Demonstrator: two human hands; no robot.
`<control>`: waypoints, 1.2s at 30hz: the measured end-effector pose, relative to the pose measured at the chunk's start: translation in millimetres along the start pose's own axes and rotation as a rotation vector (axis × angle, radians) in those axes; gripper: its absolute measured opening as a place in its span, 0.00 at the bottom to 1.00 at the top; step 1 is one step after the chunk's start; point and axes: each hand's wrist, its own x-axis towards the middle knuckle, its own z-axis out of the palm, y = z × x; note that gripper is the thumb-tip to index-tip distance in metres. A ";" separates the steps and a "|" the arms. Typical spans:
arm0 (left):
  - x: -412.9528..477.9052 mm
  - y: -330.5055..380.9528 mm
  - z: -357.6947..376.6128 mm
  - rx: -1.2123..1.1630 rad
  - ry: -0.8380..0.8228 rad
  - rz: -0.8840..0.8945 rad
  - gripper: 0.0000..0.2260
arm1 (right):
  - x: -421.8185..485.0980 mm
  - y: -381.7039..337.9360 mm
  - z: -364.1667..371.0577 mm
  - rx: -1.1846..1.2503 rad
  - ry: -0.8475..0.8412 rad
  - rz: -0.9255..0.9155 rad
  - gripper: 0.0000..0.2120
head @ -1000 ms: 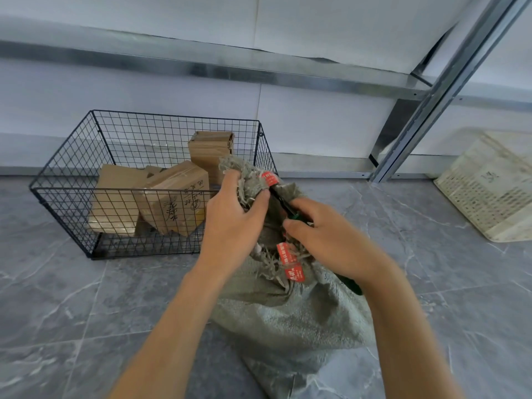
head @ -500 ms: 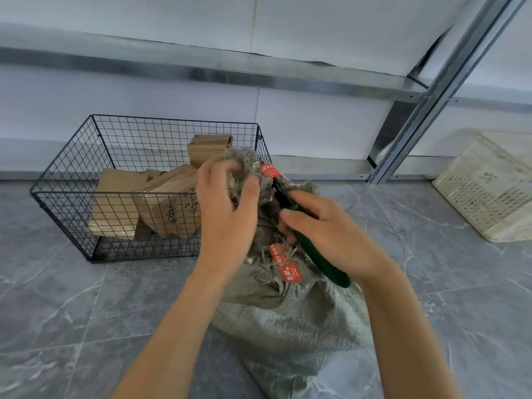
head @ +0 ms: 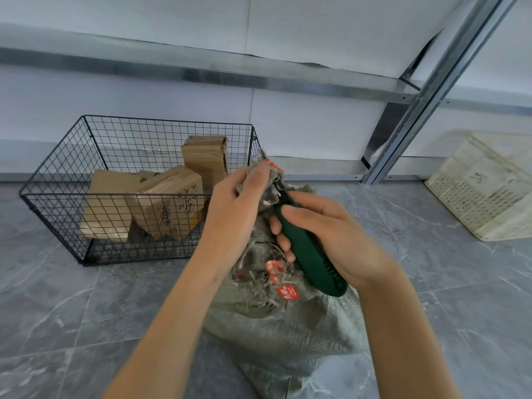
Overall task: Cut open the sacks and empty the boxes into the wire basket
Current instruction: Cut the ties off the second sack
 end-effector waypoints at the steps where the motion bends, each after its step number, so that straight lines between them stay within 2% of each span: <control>1: -0.5 0.2 1.6 0.007 0.022 -0.006 0.14 | 1.4 1.9 1.2 0.073 -0.004 -0.003 0.07; 9: -11.5 -3.7 19.1 -0.245 0.245 -0.090 0.13 | 13.8 12.7 17.6 0.418 0.047 -0.036 0.07; 12: -13.7 -6.1 24.3 -0.288 0.276 -0.072 0.13 | 17.2 9.6 16.2 0.488 0.102 -0.072 0.10; 15: -13.2 -6.7 23.4 -0.235 0.309 -0.056 0.14 | 18.1 7.9 15.4 0.351 0.196 -0.059 0.08; 17: -11.3 -5.6 19.5 -0.148 0.342 -0.045 0.17 | 16.6 6.9 13.6 0.104 0.347 -0.086 0.07; 20: -9.6 -2.8 16.1 -0.119 0.330 -0.045 0.19 | 14.5 4.0 7.1 -0.310 0.563 -0.141 0.14; 22: -8.8 -1.5 15.8 -0.092 0.279 -0.048 0.16 | 12.9 4.4 2.0 -0.440 0.507 -0.120 0.18; 25: -5.6 -0.8 14.0 -0.018 0.138 -0.083 0.05 | 11.0 8.1 -3.0 -0.559 0.386 -0.013 0.12; 27: -3.5 -6.1 8.6 0.058 0.051 -0.099 0.09 | 9.9 9.1 -6.4 -0.579 0.405 0.008 0.07; 29: -1.8 -11.0 1.2 0.167 -0.010 -0.113 0.13 | 8.7 8.1 -11.0 -0.571 0.459 0.034 0.13; 31: -2.2 -12.0 -4.8 0.270 -0.061 -0.108 0.13 | 8.5 3.6 -15.6 -0.571 0.529 0.055 0.14; 36: -1.2 -10.8 -16.6 0.413 -0.040 -0.067 0.13 | 6.8 -4.5 -23.7 -0.454 0.696 -0.002 0.07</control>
